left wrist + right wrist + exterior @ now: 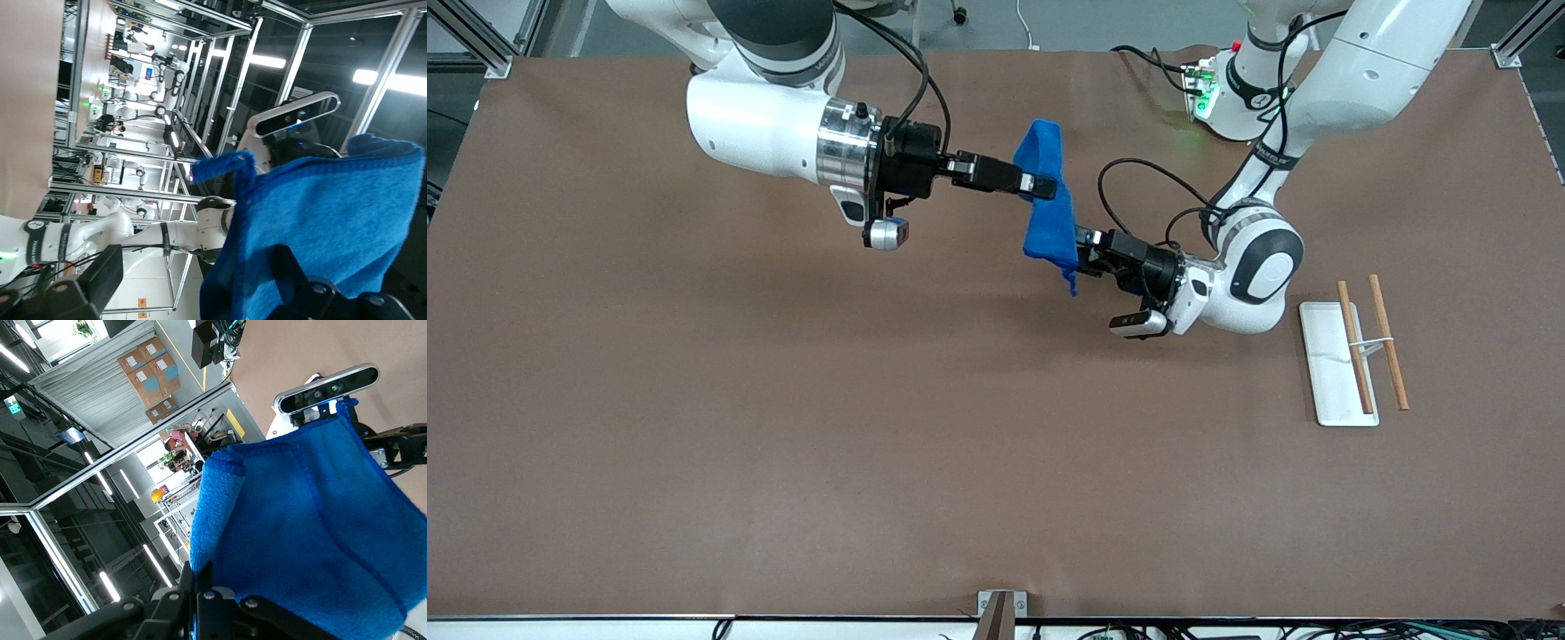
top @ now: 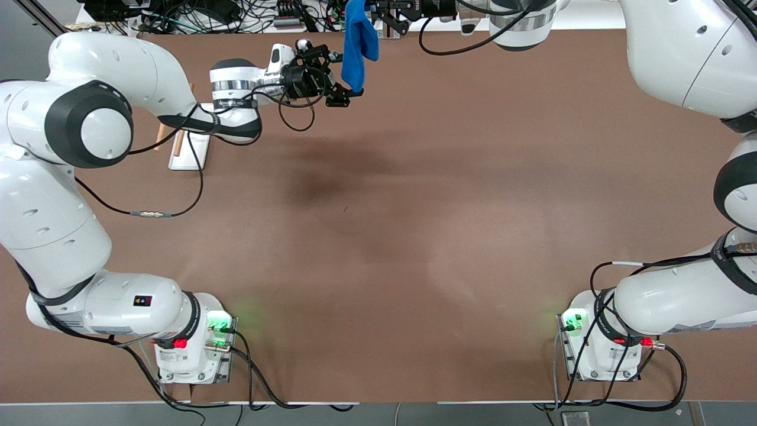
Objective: Right arm passes towel to left arm to hang
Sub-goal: 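Grasp the hanging towel with the left gripper beside the right gripper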
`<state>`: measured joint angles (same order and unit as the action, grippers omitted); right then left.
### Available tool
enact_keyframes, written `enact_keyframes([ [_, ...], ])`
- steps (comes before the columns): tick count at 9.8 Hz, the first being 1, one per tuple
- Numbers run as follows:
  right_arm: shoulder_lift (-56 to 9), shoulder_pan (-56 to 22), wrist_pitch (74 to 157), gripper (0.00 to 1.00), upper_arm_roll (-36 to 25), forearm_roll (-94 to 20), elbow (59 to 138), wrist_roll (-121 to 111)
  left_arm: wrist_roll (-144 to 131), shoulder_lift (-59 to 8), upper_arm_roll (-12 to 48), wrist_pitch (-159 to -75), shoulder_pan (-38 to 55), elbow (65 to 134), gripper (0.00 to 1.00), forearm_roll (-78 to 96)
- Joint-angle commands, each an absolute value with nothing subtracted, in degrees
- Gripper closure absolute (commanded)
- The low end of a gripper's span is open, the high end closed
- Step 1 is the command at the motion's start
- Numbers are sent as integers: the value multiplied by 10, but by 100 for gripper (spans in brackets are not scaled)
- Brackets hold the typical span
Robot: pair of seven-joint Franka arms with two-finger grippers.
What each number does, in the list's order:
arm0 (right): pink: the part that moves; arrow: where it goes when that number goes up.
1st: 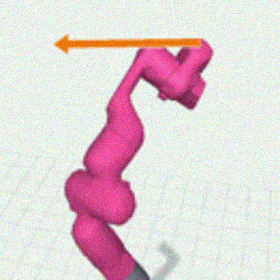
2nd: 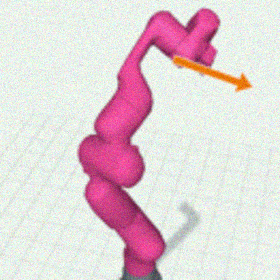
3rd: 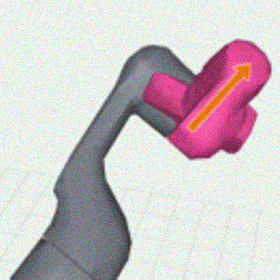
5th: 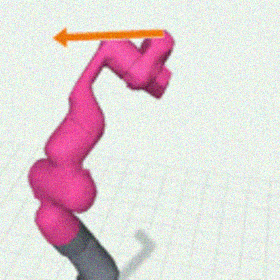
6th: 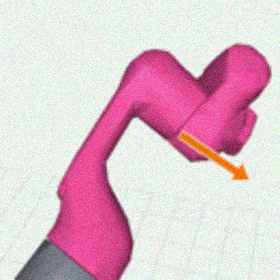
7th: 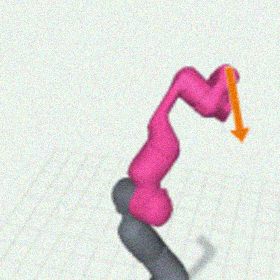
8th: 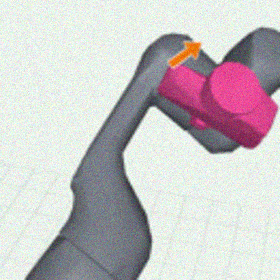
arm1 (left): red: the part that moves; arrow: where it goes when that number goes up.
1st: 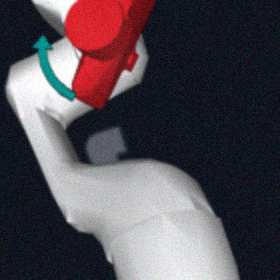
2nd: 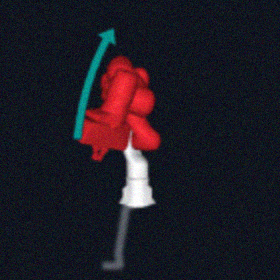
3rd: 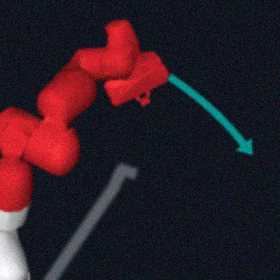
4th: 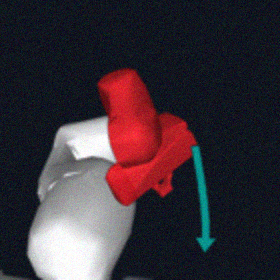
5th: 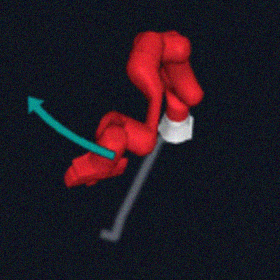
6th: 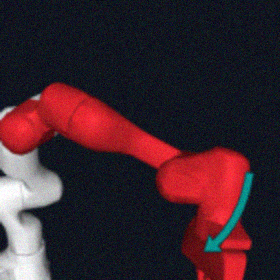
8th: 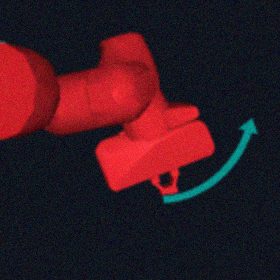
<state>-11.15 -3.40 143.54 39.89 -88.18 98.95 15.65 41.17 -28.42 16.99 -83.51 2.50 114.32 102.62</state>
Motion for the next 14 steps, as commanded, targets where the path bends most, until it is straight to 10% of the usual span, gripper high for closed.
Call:
enact_keyframes([
  [1,-117,-31,1441,100,403,-889,982,156,403,-290,175,-811,0,1145,1,1032],
  [8,-122,-29,1438,100,403,-858,983,156,407,-290,181,-783,1,1134,7,1055],
  [14,-122,-30,1440,100,403,-859,981,156,402,-286,178,-783,-8,1136,81,1054],
])
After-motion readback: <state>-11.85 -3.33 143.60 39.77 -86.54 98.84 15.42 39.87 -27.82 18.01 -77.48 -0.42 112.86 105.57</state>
